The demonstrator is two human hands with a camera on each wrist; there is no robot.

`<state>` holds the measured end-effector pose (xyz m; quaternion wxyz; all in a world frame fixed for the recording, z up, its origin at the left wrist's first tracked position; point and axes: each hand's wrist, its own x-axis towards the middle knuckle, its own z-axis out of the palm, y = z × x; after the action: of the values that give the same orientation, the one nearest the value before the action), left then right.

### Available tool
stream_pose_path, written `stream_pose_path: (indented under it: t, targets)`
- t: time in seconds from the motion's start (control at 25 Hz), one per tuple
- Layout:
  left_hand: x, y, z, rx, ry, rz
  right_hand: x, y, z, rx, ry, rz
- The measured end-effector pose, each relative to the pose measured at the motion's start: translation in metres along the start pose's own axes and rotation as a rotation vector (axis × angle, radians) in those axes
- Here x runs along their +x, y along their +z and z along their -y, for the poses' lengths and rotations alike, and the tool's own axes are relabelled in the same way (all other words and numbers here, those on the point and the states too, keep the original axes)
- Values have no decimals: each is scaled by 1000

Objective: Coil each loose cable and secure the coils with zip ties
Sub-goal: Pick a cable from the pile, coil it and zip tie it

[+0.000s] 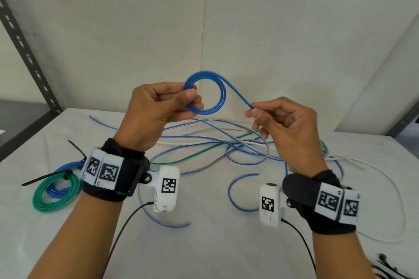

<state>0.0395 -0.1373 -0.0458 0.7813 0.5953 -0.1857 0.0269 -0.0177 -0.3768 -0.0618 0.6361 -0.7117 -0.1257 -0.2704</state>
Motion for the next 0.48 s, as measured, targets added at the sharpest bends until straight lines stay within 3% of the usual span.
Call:
stream_pose_path:
  t: [0.2,0.48]
  targets:
    - [-3,20,4,-145,-29,-31,-9,33,-3,152,60,48]
    - [-11,46,18,-304,-52,-49,-16,57,0,198,-12,-274]
